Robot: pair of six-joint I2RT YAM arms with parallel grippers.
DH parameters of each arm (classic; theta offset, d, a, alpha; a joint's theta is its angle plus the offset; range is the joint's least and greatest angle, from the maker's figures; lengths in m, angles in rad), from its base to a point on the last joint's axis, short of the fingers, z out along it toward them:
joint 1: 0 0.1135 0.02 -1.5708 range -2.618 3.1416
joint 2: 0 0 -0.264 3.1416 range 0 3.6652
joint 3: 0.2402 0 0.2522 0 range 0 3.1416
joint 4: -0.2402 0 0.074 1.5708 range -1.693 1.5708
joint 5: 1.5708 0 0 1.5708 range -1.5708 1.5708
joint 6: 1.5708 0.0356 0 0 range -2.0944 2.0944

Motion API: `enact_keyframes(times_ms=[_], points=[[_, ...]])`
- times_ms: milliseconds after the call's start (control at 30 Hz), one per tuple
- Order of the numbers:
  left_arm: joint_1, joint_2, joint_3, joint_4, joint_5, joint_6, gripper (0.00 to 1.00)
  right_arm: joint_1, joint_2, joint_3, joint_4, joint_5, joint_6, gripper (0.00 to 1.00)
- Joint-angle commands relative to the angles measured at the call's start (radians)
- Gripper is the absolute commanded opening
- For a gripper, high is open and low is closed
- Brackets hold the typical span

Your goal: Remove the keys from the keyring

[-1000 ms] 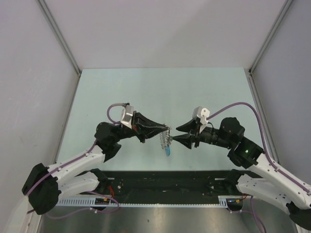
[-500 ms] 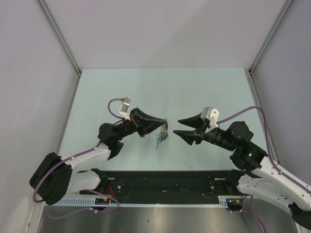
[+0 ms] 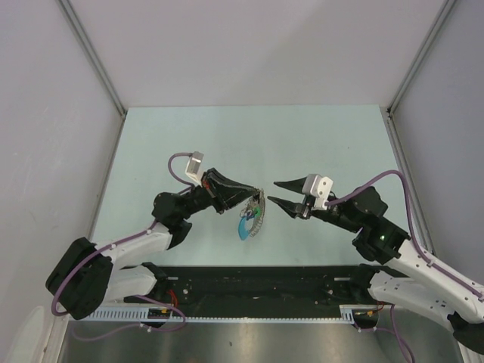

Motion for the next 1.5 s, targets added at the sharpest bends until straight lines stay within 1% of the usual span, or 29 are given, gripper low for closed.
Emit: enact_keyframes(times_ms=[0,100,433,533,567,633,700,833,1033,1100,1167,1233,1300,1400,1467], points=[[0.006,-0.035,0.007,0.411,0.004,-0.021,0.00,0.000,0.025,0.005,0.055,0.014,-0.069,0.43],[0.006,-0.040,0.007,0.405,0.010,-0.018,0.00,0.003,0.040,0.004,0.058,-0.014,-0.069,0.43],[0.004,-0.037,0.006,0.398,0.029,-0.016,0.00,0.003,0.096,0.005,0.111,-0.018,-0.075,0.42],[0.006,-0.034,0.009,0.400,0.027,-0.018,0.00,0.003,0.111,0.007,0.115,-0.017,-0.080,0.38],[0.006,-0.034,0.010,0.398,0.029,-0.016,0.00,0.003,0.114,0.008,0.111,-0.014,-0.086,0.35],[0.006,-0.034,0.015,0.383,0.023,-0.016,0.00,0.005,0.114,0.010,0.108,-0.006,-0.087,0.34],[0.006,-0.040,0.013,0.375,0.010,-0.004,0.00,0.005,0.113,0.008,0.102,-0.004,-0.087,0.31],[0.006,-0.038,0.021,0.348,0.019,0.004,0.00,0.005,0.117,0.008,0.096,-0.012,-0.092,0.31],[0.006,-0.014,0.029,0.366,0.030,-0.016,0.00,0.003,0.116,0.007,0.092,-0.020,-0.107,0.29],[0.006,-0.014,0.030,0.365,0.030,-0.016,0.00,0.005,0.114,0.008,0.093,-0.021,-0.107,0.27],[0.006,-0.011,0.035,0.365,0.033,-0.018,0.00,0.003,0.116,0.008,0.088,-0.038,-0.106,0.27],[0.004,-0.007,0.038,0.366,0.039,-0.021,0.01,0.002,0.117,0.008,0.082,-0.088,-0.107,0.30],[0.004,-0.004,0.042,0.368,0.052,-0.027,0.00,0.000,0.119,0.010,0.069,-0.104,-0.110,0.32],[0.004,0.003,0.049,0.377,0.079,-0.038,0.00,-0.001,0.119,0.008,0.052,-0.098,-0.113,0.32],[0.004,0.009,0.055,0.388,0.096,-0.047,0.01,-0.004,0.116,0.008,0.044,-0.100,-0.121,0.29]])
